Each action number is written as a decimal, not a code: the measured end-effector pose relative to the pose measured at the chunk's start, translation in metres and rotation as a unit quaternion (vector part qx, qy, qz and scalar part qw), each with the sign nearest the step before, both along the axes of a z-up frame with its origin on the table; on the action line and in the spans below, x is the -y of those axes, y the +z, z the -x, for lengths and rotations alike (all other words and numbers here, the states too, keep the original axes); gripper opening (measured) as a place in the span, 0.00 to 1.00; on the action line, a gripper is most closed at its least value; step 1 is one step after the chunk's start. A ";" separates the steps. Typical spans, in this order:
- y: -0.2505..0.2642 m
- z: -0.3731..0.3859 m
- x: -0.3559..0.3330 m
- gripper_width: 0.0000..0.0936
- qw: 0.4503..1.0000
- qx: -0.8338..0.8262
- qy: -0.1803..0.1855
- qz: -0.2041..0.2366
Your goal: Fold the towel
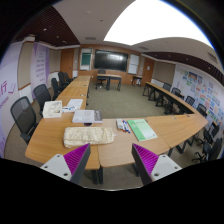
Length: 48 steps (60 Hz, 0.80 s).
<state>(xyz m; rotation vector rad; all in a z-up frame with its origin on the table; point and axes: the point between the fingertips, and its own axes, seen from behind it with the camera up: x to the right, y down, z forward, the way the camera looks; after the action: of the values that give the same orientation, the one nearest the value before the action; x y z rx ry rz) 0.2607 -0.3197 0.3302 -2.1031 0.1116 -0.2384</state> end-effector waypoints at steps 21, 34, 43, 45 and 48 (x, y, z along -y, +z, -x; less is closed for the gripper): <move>-0.123 0.045 -0.026 0.92 0.998 0.003 -0.007 0.061; -0.212 0.140 -0.082 0.92 0.995 -0.016 0.043 0.084; -0.244 0.200 -0.148 0.91 0.993 -0.018 0.085 0.084; -0.249 0.209 -0.165 0.91 0.992 -0.015 0.092 0.083; -0.256 0.220 -0.193 0.91 0.992 -0.013 0.104 0.077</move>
<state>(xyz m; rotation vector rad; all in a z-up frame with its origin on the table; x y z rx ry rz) 0.0403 -0.1267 0.0739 -2.2517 -0.1147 -0.0976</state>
